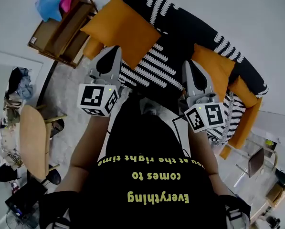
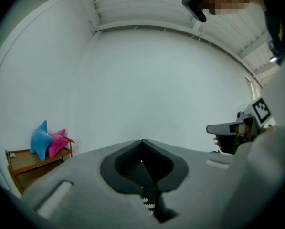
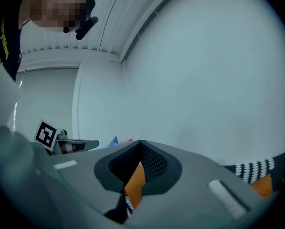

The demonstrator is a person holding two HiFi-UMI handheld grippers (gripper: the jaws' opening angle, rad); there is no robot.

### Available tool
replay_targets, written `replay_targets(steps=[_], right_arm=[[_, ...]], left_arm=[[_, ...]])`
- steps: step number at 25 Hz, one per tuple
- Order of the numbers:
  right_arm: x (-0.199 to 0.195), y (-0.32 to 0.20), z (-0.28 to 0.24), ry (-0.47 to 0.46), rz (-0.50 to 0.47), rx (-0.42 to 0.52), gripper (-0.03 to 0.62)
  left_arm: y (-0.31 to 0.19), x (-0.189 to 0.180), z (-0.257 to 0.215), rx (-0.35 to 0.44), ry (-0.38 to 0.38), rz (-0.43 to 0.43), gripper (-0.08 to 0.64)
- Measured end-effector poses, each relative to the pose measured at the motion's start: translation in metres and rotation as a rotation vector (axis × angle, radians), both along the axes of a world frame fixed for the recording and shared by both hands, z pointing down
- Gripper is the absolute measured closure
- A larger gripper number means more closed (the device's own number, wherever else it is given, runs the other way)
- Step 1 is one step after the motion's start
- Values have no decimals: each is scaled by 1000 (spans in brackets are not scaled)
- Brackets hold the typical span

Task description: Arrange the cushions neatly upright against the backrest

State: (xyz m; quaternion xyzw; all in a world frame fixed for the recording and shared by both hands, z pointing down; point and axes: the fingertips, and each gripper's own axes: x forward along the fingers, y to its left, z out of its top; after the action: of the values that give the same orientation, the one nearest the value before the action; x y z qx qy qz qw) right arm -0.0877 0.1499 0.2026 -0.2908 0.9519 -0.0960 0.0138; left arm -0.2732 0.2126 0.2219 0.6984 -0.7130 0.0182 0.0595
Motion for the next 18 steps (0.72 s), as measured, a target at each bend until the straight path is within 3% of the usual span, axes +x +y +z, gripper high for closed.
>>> replay_targets(steps=[7, 13, 18], right_arm=[[-54, -74, 13, 15, 44, -14, 581], [-126, -146, 23, 26, 80, -29, 580], [-182, -194, 42, 37, 99, -59, 580]], left_arm=[[-80, -54, 12, 16, 12, 41, 561], [-169, -123, 5, 78, -1, 97, 561], [-224, -175, 21, 56, -9, 123, 561]])
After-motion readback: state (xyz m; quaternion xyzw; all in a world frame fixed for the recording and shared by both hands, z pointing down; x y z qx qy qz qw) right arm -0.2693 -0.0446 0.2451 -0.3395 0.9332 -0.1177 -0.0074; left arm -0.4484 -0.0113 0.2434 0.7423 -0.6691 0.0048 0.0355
